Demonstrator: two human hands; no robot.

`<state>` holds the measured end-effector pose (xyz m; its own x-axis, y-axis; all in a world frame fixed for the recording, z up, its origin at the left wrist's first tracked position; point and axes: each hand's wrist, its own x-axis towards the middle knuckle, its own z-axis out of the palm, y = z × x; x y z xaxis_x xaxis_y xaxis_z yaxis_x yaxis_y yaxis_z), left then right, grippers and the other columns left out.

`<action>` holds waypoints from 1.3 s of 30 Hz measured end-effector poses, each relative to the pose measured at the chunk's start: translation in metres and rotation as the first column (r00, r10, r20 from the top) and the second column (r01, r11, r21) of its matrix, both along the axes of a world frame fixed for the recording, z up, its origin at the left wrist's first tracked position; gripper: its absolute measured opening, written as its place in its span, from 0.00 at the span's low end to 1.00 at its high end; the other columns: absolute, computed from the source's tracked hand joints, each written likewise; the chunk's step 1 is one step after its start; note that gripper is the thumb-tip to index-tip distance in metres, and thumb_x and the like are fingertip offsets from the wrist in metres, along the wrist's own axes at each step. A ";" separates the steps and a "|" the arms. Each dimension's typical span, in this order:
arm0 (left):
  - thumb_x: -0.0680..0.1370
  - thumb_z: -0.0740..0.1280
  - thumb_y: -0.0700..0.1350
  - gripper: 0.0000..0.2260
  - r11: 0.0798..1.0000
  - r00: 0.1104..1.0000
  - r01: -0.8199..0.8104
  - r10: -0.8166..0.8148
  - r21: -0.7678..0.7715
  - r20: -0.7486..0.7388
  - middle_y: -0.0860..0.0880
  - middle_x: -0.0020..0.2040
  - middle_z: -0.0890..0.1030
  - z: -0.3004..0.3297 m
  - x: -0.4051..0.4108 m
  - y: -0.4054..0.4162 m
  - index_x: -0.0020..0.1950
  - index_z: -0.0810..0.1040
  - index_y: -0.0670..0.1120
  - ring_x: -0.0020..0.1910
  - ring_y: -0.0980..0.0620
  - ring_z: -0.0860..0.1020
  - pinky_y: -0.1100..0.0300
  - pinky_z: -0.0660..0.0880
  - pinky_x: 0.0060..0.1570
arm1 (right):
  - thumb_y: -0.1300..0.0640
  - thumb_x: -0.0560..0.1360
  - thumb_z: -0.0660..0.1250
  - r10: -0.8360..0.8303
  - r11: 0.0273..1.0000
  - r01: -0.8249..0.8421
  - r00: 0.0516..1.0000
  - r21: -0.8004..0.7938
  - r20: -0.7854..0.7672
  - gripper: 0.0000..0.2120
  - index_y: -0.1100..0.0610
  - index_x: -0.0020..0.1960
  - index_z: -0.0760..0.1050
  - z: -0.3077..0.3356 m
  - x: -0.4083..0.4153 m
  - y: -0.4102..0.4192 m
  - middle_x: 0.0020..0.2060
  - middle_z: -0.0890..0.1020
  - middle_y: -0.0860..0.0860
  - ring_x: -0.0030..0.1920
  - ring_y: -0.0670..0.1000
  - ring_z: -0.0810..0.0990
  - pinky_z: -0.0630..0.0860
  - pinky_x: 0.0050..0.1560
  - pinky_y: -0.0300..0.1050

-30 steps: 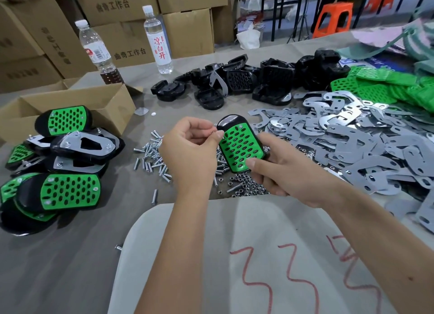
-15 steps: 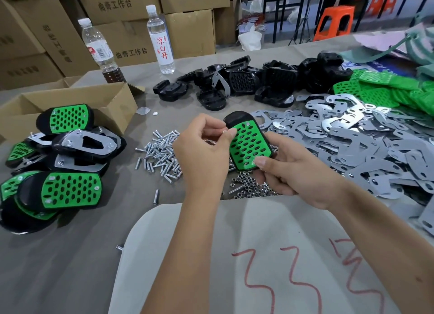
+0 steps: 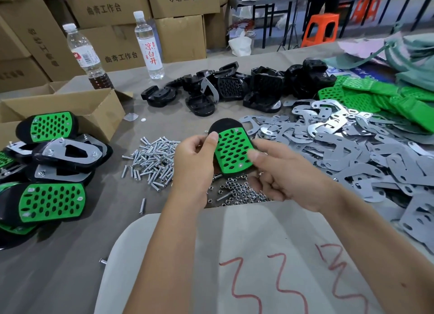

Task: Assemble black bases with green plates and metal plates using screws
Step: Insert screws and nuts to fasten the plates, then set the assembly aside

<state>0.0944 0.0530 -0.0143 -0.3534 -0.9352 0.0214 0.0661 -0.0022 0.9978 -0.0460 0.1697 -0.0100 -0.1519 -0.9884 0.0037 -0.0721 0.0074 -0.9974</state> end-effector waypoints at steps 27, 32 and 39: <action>0.72 0.74 0.27 0.35 0.908 0.901 0.419 -0.416 -0.001 0.127 0.42 0.48 0.87 0.007 0.011 0.017 0.69 0.75 0.59 0.46 0.43 0.87 0.46 0.85 0.50 | 0.64 0.85 0.62 -0.459 0.865 0.473 0.880 -0.168 0.119 0.06 0.62 0.50 0.76 -0.001 -0.007 -0.010 0.36 0.78 0.58 0.28 0.47 0.74 0.72 0.24 0.39; 0.71 0.74 0.25 0.20 0.925 0.952 0.301 -0.304 0.232 -0.021 0.39 0.45 0.87 0.010 0.007 0.018 0.61 0.76 0.38 0.37 0.42 0.86 0.56 0.85 0.40 | 0.64 0.85 0.62 -0.465 0.859 0.486 0.872 -0.163 0.149 0.07 0.60 0.49 0.75 0.002 -0.005 -0.009 0.39 0.79 0.56 0.30 0.46 0.75 0.73 0.26 0.39; 0.73 0.75 0.32 0.18 0.893 0.929 0.369 -0.345 0.258 -0.134 0.38 0.51 0.87 0.013 0.008 0.020 0.62 0.78 0.36 0.41 0.44 0.87 0.58 0.85 0.44 | 0.63 0.85 0.62 -0.507 0.836 0.533 0.841 -0.130 0.187 0.06 0.62 0.51 0.75 0.004 -0.007 -0.008 0.39 0.79 0.55 0.31 0.47 0.75 0.76 0.29 0.40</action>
